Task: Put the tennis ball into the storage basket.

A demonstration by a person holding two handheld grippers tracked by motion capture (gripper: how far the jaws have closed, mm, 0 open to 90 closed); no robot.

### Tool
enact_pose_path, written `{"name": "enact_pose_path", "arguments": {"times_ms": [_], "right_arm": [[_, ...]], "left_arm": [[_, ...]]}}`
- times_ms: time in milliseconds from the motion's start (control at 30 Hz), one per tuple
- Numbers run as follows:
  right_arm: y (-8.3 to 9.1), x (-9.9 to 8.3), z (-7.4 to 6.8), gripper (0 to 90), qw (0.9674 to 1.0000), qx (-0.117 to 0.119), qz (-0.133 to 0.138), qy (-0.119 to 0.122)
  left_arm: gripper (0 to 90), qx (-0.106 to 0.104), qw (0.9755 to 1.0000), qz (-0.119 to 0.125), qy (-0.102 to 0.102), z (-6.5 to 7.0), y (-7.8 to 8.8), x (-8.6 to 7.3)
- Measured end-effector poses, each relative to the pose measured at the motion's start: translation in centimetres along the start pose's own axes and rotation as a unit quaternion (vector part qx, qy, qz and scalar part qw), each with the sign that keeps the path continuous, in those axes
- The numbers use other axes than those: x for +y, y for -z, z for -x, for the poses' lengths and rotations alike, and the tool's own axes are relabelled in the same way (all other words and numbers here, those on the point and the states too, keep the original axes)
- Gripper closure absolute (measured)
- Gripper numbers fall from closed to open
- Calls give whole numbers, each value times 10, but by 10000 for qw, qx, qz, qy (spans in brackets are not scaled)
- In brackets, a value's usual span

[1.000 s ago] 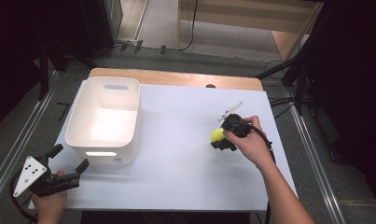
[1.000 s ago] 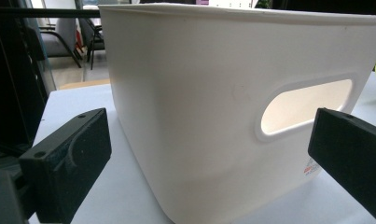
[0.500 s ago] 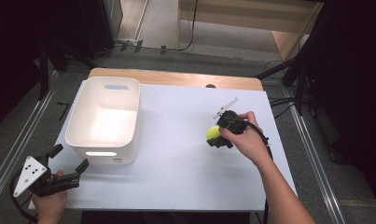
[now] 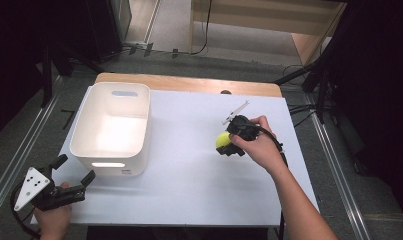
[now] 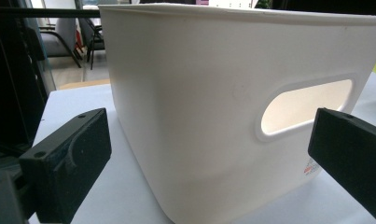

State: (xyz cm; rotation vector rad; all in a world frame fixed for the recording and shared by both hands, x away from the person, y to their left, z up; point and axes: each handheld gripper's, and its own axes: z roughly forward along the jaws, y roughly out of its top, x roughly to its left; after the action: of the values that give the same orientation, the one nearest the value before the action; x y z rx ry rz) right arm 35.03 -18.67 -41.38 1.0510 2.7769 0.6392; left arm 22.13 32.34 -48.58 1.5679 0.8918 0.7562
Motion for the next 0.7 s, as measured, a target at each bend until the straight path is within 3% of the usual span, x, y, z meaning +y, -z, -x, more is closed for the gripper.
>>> {"name": "enact_pose_path", "arguments": {"times_ms": [700], "right_arm": [[-3, 23, -15, 227, 9996, 92, -17, 265]], "left_arm": [[0, -8, 10000, 7, 11, 0, 0, 0]]}}
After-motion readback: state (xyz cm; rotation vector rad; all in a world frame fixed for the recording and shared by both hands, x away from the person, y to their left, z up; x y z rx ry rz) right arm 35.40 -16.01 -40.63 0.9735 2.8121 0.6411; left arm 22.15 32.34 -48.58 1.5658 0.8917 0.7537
